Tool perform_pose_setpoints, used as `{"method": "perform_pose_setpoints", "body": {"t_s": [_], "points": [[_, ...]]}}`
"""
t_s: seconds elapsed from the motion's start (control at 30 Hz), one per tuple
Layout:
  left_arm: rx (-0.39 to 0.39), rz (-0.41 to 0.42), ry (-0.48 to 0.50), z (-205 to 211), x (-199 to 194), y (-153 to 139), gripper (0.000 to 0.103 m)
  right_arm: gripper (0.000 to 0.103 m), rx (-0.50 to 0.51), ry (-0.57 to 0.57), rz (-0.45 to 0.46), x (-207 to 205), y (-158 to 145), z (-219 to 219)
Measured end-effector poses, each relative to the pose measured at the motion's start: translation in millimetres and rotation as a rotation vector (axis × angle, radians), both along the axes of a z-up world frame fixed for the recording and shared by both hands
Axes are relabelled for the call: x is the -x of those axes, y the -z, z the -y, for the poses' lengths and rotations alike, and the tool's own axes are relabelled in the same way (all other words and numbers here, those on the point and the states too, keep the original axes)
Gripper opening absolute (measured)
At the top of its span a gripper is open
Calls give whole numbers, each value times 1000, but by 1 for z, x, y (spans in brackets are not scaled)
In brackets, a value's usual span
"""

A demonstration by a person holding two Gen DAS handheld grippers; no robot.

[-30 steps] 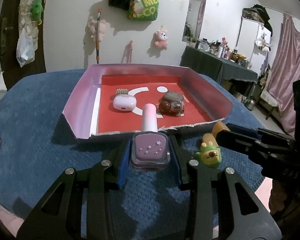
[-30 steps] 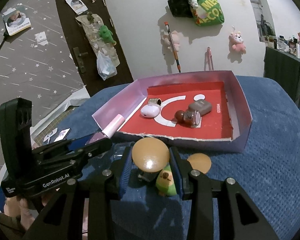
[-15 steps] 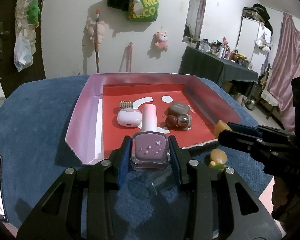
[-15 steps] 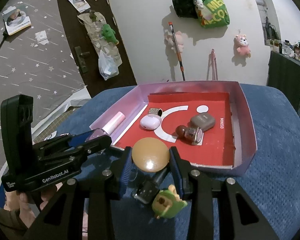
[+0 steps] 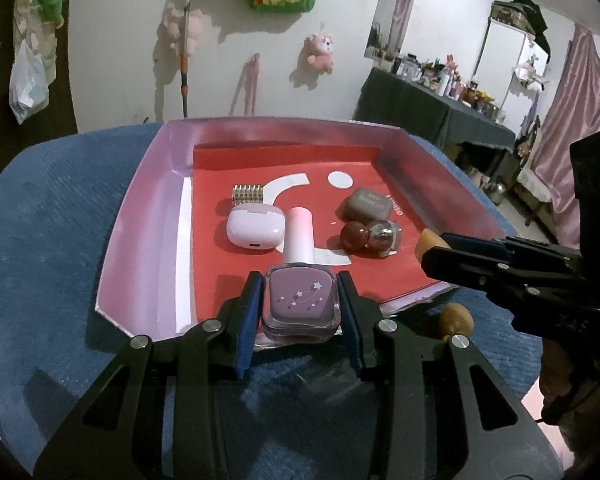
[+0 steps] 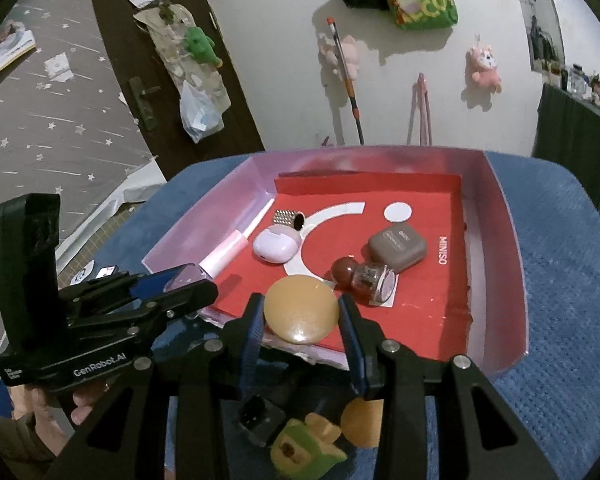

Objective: Organize rigid objects
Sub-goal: 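Carry the nail polish and tan compact into the red tray with both tools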

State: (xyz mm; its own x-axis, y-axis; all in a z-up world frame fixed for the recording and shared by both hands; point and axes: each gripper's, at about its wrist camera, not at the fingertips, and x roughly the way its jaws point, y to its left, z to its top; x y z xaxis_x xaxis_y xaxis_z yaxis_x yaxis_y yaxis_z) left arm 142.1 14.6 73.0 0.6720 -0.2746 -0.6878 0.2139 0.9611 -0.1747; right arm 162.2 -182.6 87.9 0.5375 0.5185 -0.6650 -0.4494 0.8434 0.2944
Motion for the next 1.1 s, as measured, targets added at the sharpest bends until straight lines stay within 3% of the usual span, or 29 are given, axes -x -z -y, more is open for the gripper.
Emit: {"method": "perform_pose_setpoints", "body": {"t_s": [0.43, 0.73, 1.1], "points": [[19, -123, 45, -1, -36, 22, 34, 40, 72, -7, -111, -33, 29, -8], [-12, -158, 43, 3, -59, 32, 34, 40, 115, -14, -123, -50, 39, -15], [-39, -149, -8, -3, -78, 40, 34, 40, 177, 41, -68, -62, 42, -16]]}}
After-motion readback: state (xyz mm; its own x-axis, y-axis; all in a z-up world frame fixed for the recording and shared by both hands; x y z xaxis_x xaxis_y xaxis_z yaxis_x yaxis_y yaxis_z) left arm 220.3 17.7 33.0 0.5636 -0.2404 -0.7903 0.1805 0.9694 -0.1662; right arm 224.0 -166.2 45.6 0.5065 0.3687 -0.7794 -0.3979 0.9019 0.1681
